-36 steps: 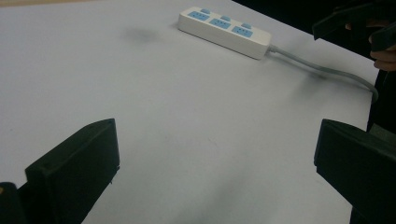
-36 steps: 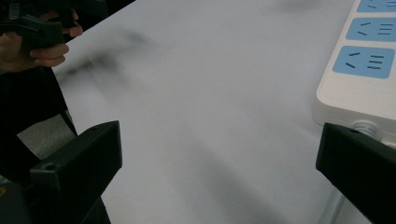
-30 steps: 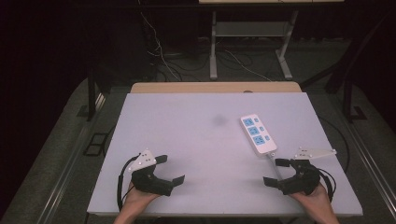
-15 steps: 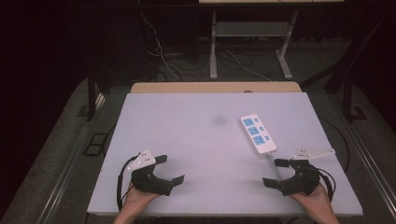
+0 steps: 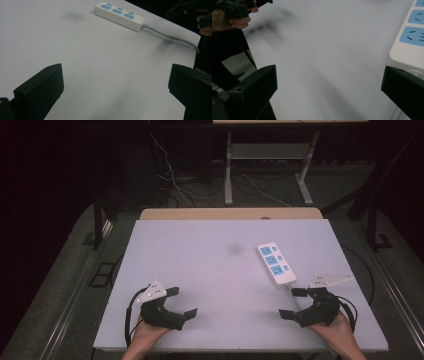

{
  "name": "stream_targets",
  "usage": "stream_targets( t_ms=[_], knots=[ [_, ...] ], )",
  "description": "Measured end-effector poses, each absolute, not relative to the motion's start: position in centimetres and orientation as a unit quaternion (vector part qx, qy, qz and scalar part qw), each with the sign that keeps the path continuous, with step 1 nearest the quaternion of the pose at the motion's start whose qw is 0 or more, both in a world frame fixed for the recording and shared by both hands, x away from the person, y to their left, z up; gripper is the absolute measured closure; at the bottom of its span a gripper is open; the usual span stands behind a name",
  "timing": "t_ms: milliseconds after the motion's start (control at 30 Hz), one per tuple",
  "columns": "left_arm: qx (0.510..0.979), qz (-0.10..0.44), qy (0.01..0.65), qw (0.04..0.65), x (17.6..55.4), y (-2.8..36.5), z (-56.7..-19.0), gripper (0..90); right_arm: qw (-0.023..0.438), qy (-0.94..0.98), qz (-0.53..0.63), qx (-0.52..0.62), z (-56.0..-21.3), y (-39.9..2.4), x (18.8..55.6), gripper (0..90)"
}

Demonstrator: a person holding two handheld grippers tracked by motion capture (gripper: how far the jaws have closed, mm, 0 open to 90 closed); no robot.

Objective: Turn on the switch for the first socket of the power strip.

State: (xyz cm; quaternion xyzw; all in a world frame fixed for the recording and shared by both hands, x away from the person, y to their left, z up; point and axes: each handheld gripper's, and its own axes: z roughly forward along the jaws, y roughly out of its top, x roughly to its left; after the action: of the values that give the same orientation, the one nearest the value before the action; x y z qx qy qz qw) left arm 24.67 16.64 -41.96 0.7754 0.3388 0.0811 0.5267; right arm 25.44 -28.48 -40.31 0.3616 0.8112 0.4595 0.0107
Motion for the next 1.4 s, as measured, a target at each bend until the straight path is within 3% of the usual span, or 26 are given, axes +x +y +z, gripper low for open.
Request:
stream_targets(
  t_ms=[1400],
  knots=[
    [0.782, 0.076, 0.334, 0.52, 24.7, 16.4, -42.2, 0.0, 0.014, 0.835, 0.433, 0.339, -36.2, -29.3, 28.4, 0.0]
  ],
)
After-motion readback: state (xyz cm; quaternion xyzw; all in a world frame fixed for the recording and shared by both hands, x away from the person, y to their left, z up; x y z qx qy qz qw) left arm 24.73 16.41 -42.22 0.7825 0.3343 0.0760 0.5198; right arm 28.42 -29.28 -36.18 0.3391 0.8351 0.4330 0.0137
